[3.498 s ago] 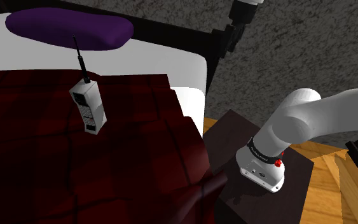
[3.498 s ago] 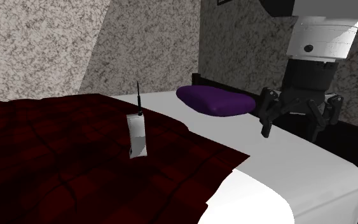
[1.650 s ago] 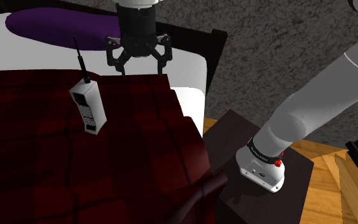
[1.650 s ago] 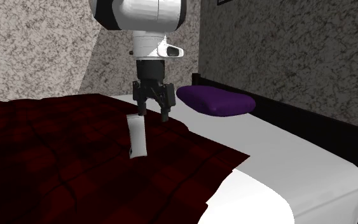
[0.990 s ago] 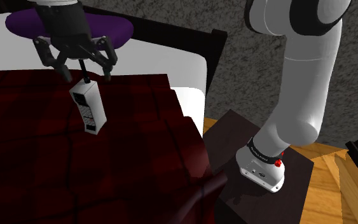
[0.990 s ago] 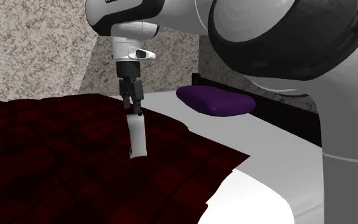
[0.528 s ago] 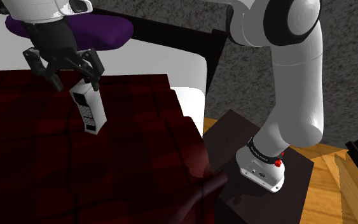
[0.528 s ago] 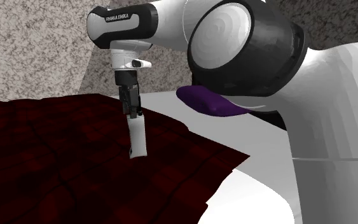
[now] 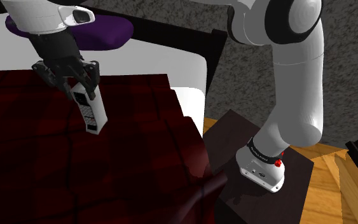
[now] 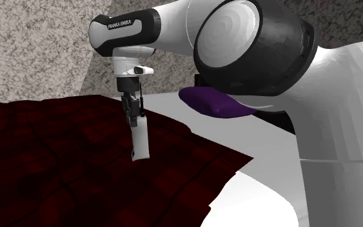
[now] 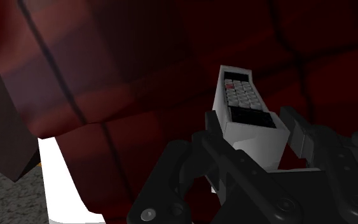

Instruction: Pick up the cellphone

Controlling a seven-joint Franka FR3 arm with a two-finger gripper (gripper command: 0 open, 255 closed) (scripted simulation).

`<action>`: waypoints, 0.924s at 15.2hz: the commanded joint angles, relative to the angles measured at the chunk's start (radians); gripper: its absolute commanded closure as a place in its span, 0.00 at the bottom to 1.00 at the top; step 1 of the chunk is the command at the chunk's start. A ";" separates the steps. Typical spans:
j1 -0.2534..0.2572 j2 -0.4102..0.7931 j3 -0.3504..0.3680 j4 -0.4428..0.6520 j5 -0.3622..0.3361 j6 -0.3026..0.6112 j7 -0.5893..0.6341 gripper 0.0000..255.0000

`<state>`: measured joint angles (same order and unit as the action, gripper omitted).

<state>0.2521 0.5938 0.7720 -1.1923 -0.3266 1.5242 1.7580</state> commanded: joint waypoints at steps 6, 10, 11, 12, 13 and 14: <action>0.001 0.004 -0.001 0.003 -0.002 0.000 -0.001 1.00; 0.024 0.013 -0.003 0.077 -0.006 -0.061 -0.004 1.00; 0.031 0.016 -0.004 0.098 -0.008 -0.077 -0.005 1.00; 0.039 0.020 -0.006 0.120 -0.010 -0.094 -0.006 1.00; 0.047 0.025 -0.007 0.143 -0.012 -0.111 -0.007 1.00; 0.056 0.030 -0.008 0.167 -0.015 -0.128 -0.008 1.00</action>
<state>0.2949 0.6145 0.7661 -1.0573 -0.3370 1.4171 1.7505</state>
